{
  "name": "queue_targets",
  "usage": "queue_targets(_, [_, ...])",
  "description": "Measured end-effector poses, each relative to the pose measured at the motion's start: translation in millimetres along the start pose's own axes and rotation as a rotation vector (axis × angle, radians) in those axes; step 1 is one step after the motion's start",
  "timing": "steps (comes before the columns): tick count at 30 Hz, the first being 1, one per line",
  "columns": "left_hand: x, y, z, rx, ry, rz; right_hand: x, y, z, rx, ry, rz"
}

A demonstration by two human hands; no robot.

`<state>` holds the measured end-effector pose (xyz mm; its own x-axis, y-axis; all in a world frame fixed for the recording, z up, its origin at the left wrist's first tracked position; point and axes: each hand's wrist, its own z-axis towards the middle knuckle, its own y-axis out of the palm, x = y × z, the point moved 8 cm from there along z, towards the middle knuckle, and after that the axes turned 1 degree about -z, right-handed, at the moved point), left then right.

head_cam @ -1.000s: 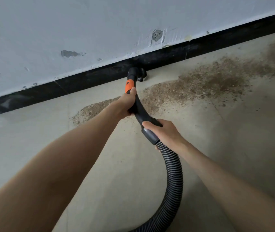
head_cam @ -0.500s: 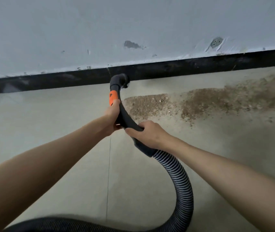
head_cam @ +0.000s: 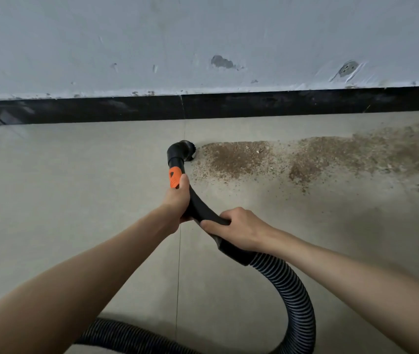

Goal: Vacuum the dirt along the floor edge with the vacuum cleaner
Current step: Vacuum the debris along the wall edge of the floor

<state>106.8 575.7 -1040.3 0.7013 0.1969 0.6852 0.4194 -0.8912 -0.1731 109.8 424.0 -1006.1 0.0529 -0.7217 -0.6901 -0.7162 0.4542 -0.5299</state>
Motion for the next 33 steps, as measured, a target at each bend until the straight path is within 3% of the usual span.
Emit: queue_targets(33, [28,139,-4,-0.144,0.112,0.275,93,-60,-33,0.176,0.097,0.276])
